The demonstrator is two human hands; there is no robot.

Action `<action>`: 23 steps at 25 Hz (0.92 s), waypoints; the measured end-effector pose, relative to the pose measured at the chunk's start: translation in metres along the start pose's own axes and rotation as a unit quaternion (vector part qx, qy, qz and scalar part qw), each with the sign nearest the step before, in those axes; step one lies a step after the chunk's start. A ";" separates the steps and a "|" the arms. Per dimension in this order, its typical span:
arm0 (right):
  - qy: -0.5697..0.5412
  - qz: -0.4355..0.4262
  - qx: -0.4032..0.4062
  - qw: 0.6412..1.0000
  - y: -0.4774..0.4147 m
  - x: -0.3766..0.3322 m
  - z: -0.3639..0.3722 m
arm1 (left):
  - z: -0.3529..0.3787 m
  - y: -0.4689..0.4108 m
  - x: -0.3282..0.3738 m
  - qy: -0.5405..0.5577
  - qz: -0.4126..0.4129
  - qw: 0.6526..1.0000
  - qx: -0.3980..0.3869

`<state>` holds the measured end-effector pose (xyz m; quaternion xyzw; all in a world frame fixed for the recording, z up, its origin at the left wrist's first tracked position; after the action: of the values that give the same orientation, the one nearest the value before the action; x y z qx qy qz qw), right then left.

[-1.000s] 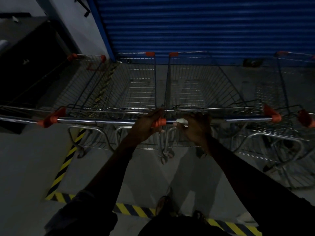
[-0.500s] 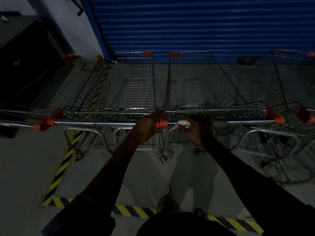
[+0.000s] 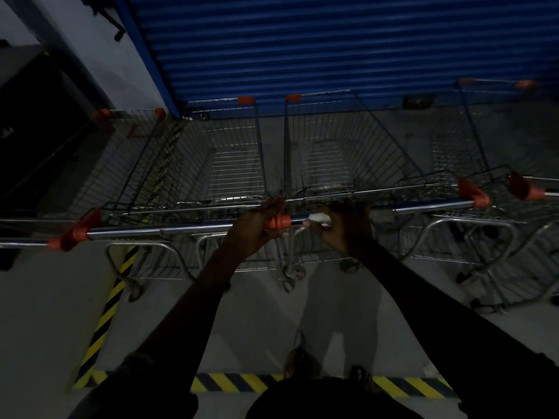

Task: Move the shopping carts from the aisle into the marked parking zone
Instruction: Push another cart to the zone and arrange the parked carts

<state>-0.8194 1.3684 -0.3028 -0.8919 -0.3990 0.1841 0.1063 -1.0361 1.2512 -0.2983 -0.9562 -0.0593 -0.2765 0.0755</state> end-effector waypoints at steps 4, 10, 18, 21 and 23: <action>0.011 -0.012 0.005 1.000 0.003 0.000 0.000 | 0.000 0.000 -0.001 0.020 -0.002 1.000 -0.005; 0.034 -0.007 0.041 0.999 0.008 -0.009 0.000 | -0.002 0.000 -0.001 0.023 0.013 1.000 -0.016; 0.063 -0.001 0.034 0.997 0.011 -0.007 0.001 | -0.010 -0.002 0.002 -0.115 0.045 0.992 -0.001; 0.050 -0.010 0.018 0.999 0.011 -0.004 -0.001 | -0.013 -0.005 0.010 -0.198 0.059 0.977 0.045; 0.026 -0.025 0.004 0.999 0.013 -0.001 -0.002 | -0.008 -0.007 0.021 -0.209 0.102 0.970 0.066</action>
<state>-0.8101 1.3590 -0.3058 -0.8858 -0.4177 0.1594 0.1246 -1.0231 1.2579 -0.2797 -0.9866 0.0059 -0.0571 0.1527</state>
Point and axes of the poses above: each hand's wrist, its own y-axis away from the middle knuckle, its own z-axis out of the palm, x = y × z, the point moved 3 cm from there along -y, towards the middle knuckle, and after that the axes turned 4 degrees about -z, right-handed, at the moved point
